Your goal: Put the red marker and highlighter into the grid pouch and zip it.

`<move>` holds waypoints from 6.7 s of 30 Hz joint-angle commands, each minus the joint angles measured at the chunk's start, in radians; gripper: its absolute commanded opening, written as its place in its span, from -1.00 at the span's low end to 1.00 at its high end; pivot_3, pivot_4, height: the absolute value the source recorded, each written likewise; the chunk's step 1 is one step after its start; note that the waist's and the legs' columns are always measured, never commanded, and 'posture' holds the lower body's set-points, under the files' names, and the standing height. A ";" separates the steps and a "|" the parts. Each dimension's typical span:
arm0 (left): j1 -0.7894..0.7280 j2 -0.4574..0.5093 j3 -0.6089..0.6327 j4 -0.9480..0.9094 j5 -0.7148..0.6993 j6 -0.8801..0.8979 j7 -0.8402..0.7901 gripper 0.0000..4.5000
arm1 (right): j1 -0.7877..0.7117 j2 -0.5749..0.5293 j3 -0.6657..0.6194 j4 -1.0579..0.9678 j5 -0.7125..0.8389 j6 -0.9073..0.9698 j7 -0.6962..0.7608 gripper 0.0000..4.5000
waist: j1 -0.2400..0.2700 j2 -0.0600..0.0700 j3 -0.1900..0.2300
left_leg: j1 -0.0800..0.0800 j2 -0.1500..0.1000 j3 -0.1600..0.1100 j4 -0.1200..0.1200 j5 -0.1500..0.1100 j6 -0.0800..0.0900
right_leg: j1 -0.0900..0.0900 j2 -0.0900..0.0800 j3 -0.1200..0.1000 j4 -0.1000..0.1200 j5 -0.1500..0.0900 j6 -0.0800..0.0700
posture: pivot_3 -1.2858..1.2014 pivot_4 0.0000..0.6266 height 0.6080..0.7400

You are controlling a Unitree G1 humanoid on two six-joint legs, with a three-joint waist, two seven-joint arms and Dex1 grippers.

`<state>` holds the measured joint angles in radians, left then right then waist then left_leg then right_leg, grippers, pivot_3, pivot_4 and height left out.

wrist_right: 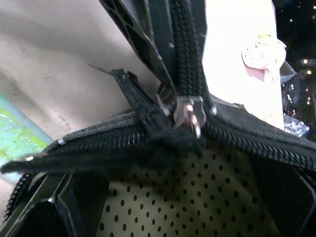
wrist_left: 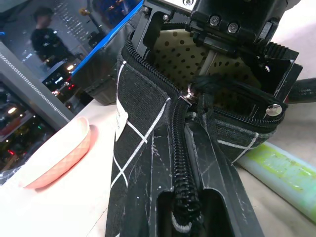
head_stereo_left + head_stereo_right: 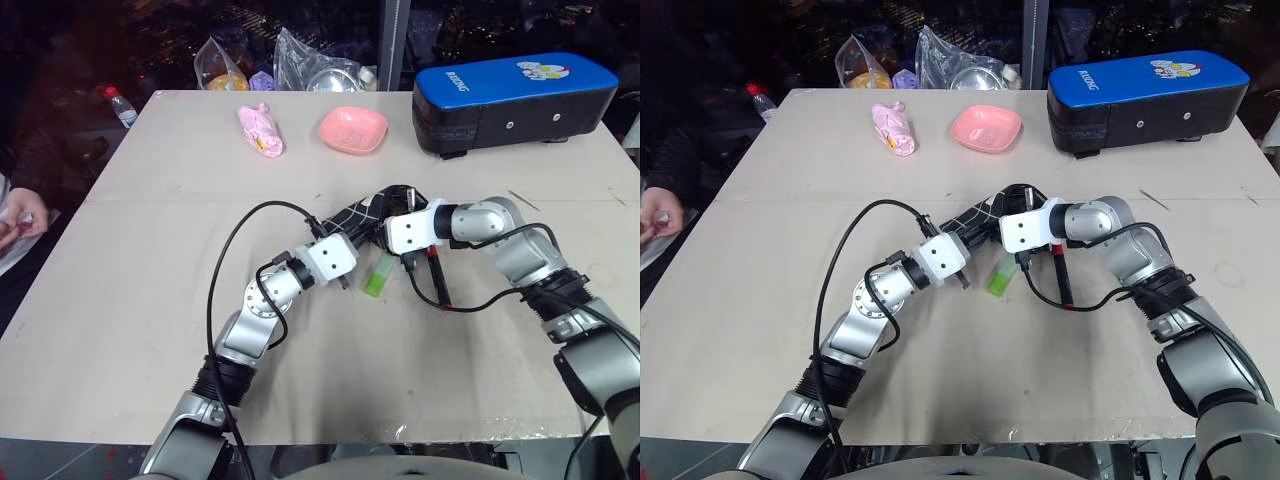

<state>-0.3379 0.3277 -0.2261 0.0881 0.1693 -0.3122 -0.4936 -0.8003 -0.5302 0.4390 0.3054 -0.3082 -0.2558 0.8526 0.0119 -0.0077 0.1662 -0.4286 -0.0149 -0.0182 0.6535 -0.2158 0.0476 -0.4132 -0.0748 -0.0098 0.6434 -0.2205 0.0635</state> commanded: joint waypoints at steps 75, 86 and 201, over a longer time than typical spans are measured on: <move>0.031 0.070 0.035 -0.196 -0.172 0.114 -0.175 -1.00 | -0.127 -0.201 -0.012 -0.002 -0.043 -0.274 0.108 -0.86 | 0.002 -0.001 0.000 | 0.000 0.001 0.001 0.002 0.000 0.000 | 0.001 0.001 0.002 -0.001 0.000 0.000 | 0.03 -0.52 0.79; 0.045 0.048 0.057 -0.186 -0.150 0.137 -0.109 -1.00 | -0.040 -0.260 -0.230 -0.228 0.367 0.294 0.344 0.88 | 0.006 0.000 0.000 | -0.001 0.001 -0.001 0.002 0.000 0.000 | 0.001 0.000 0.001 0.000 0.000 0.000 | 0.03 -0.52 0.79; 0.006 0.025 0.089 -0.150 -0.155 0.161 -0.044 -1.00 | -0.190 -0.095 -0.214 -0.090 0.222 0.253 0.338 0.98 | -0.017 0.004 0.003 | 0.006 0.002 0.001 -0.005 0.003 -0.006 | 0.001 0.002 0.003 0.004 0.001 -0.003 | 0.03 -0.52 0.79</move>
<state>-0.3286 0.3572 -0.1568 -0.0455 0.0352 -0.1397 -0.5459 -0.9936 -0.5997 0.3124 0.3246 -0.1789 -0.1138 1.1658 -0.0055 -0.0040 0.1694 -0.4224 -0.0132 -0.0177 0.6487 -0.2123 0.0416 -0.4123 -0.0725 -0.0064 0.6472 -0.2190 0.0607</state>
